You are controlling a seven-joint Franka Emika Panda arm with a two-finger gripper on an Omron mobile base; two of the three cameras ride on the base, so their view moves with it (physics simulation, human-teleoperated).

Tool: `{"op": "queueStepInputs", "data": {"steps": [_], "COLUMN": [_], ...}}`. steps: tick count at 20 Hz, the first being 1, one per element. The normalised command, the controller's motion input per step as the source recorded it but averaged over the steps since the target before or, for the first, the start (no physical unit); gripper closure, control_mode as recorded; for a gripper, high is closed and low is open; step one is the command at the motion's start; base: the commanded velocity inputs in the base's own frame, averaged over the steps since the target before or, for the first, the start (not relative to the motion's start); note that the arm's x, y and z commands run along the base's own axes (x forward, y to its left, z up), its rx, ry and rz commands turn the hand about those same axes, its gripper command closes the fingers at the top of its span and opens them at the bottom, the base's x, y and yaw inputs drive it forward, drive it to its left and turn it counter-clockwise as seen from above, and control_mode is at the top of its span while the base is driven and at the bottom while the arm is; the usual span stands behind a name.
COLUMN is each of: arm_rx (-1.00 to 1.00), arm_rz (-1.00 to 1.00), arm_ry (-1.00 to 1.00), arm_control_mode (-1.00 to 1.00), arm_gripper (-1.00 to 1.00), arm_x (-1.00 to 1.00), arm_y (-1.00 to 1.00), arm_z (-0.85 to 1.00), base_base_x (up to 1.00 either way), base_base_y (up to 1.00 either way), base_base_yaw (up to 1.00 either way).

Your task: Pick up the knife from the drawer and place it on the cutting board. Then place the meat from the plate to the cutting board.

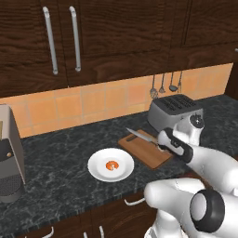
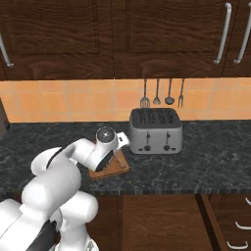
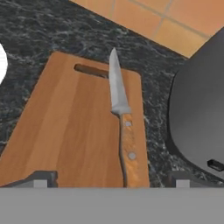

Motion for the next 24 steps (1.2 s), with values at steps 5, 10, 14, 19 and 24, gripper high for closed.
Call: {"op": "queueStepInputs", "data": {"steps": [5, 10, 14, 19, 24], "arm_rx": [0.09, 0.14, 0.15, 0.13, 0.01], "arm_rz": [0.00, 0.00, 0.00, 0.00, 0.00], "arm_ry": [0.03, 0.07, 0.00, 0.01, 0.15], "arm_control_mode": [-1.00, -1.00, -1.00, -1.00, -1.00], "arm_gripper": [-1.00, -1.00, -1.00, -1.00, -1.00], "arm_x": [-0.48, -0.75, -0.57, -0.25, -0.01], "arm_y": [0.00, -0.04, -0.01, 0.39, 0.72], "arm_z": [0.83, 0.29, 0.04, 0.00, 0.26], "base_base_x": [0.00, 0.00, 0.00, 0.00, 0.00], "base_base_y": [0.00, 0.00, 0.00, 0.00, 0.00], "base_base_yaw": [0.00, 0.00, 0.00, 0.00, 0.00]}}
